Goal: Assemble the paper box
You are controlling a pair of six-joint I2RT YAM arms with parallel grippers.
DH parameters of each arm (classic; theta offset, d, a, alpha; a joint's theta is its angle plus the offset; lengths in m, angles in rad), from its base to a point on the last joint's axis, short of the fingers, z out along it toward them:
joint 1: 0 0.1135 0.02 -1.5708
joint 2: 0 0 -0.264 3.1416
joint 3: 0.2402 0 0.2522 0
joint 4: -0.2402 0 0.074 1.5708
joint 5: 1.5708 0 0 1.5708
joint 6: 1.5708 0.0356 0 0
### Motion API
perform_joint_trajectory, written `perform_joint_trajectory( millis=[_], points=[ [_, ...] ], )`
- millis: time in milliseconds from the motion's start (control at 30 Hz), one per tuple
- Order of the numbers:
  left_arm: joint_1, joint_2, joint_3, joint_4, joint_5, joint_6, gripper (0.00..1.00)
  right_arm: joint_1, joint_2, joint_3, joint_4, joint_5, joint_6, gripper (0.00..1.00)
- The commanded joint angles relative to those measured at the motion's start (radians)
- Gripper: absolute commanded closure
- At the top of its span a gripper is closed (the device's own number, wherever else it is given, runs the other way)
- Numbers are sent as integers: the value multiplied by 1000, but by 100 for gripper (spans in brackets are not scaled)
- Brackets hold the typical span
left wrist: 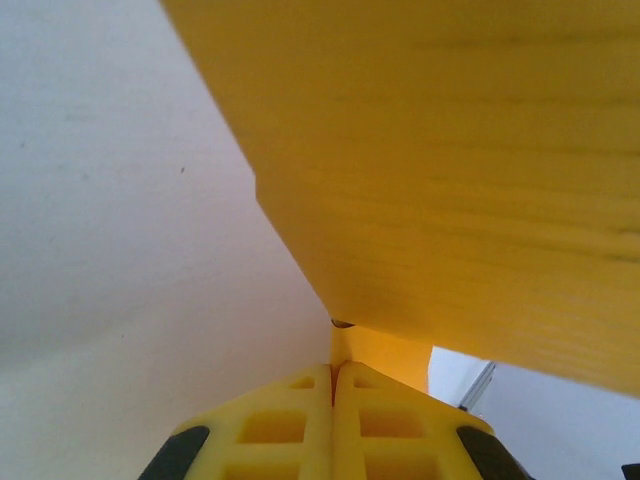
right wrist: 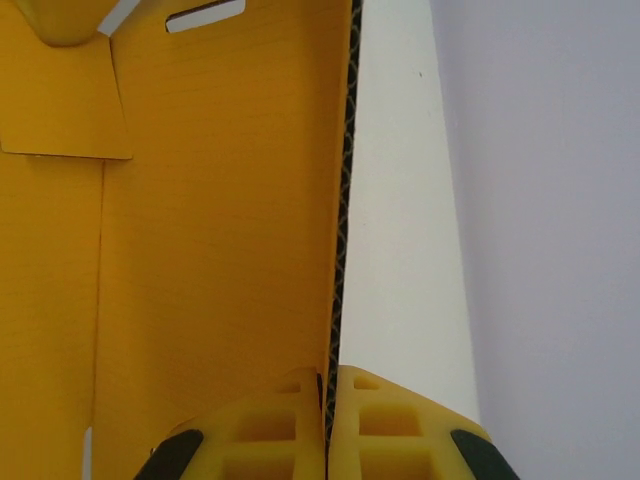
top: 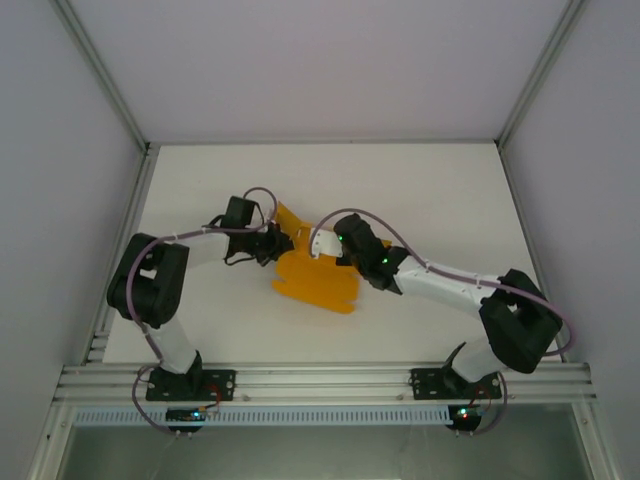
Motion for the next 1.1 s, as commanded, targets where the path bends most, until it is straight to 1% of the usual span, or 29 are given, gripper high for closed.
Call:
perform_joint_trajectory(
  millis=[0,33,100,167,267,367,433,500,567,633,700,767,800,933,1067],
  points=[
    [4,1,27,-75,-30,-33,91,46,-7,-4,72,42,-135,100],
    [5,-8,25,-78,-30,-30,84,48,-2,-8,80,57,-143,100],
    [6,-25,14,-82,-31,-16,82,49,7,-10,88,63,-149,100],
    [12,-54,3,-101,-45,15,76,41,13,-8,92,68,-153,100],
    [28,-121,-5,-178,-109,91,61,23,9,-3,75,61,-153,100],
    [36,-215,5,-274,-211,202,41,-6,4,7,51,33,-146,100],
    [40,-287,16,-327,-298,272,22,-23,5,6,50,23,-142,100],
    [46,-351,34,-342,-339,365,0,-31,7,6,51,19,-139,100],
    [48,-382,50,-325,-327,507,0,-35,8,5,50,6,-138,100],
    [52,-375,94,-339,-341,612,1,-41,8,5,48,-14,-138,100],
    [66,-343,145,-368,-279,771,0,-51,11,3,58,-34,-138,100],
    [67,-293,196,-423,-241,928,0,-59,20,0,75,-41,-147,100],
    [67,-269,222,-450,-236,984,0,-61,25,2,78,-46,-158,100],
    [76,-163,319,-543,-240,1115,1,-69,38,11,86,-57,-175,100],
    [78,-49,415,-625,-203,1216,0,-77,46,21,77,-77,-177,100]
  ],
)
